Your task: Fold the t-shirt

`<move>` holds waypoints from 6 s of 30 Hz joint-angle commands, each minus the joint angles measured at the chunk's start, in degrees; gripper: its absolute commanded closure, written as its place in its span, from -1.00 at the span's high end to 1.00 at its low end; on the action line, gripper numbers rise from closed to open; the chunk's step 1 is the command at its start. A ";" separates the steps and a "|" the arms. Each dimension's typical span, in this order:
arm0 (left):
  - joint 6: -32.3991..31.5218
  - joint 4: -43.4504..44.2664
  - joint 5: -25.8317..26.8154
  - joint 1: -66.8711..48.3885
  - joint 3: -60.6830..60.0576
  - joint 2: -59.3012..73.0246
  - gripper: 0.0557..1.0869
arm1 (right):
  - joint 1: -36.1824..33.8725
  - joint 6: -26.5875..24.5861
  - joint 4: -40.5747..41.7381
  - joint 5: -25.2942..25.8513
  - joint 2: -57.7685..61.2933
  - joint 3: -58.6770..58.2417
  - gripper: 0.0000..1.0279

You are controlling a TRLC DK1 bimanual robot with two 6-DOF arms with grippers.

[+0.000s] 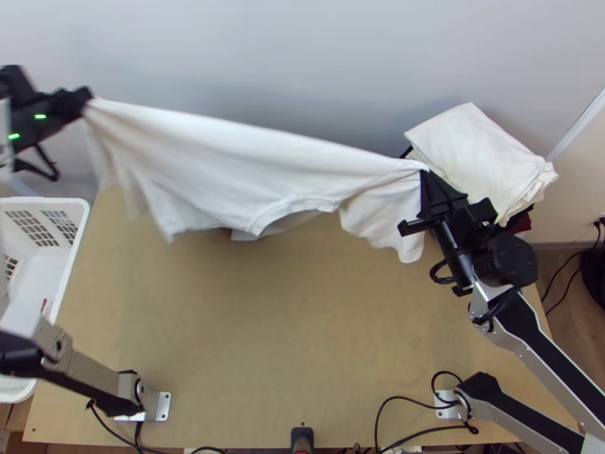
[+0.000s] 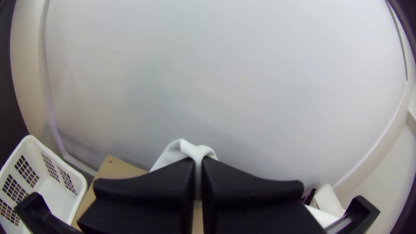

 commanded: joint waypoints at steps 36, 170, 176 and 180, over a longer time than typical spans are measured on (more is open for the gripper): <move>26.77 -30.73 24.69 -28.05 -60.38 -42.78 0.90 | -0.88 0.69 -4.03 1.60 4.40 -1.88 -0.95; 2.33 7.94 1.40 -14.16 -14.15 12.32 -0.93 | -3.60 6.22 -28.11 1.69 14.06 22.12 -0.95; -1.09 13.21 -1.68 -10.73 -7.39 7.93 -0.93 | -4.39 1.48 -16.51 1.69 14.59 25.98 -0.95; -1.89 13.74 -2.56 -9.15 -1.15 6.70 -0.93 | -6.24 0.86 -14.66 1.69 16.09 31.26 -0.95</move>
